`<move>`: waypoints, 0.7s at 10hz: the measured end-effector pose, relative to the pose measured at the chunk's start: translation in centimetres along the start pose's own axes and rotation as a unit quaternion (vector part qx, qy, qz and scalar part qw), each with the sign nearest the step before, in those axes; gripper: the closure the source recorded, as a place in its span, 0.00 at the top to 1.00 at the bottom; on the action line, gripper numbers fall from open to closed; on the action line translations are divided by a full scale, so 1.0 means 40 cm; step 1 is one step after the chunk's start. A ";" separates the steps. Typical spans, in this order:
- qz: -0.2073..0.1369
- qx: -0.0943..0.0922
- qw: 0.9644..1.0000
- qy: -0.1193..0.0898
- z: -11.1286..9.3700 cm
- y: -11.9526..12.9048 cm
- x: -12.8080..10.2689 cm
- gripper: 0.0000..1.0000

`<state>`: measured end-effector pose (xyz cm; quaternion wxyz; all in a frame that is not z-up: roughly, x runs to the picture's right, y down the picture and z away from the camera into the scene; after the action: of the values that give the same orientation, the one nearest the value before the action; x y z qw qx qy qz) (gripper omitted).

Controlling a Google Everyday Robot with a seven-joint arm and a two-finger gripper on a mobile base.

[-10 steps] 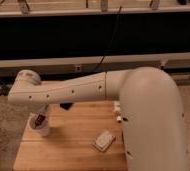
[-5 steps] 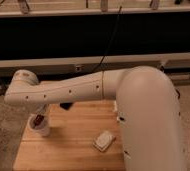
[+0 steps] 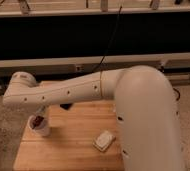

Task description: Place the pepper in the ceramic cup

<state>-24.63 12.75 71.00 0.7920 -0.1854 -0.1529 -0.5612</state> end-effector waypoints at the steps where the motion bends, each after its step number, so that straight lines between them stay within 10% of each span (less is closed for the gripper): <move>1: 0.002 0.000 1.000 0.000 -0.003 0.002 0.002 0.00; 7: 0.020 -0.003 1.000 0.003 -0.007 0.017 0.006 0.05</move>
<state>-23.91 12.63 70.79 0.8029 -0.1894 -0.1448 -0.5464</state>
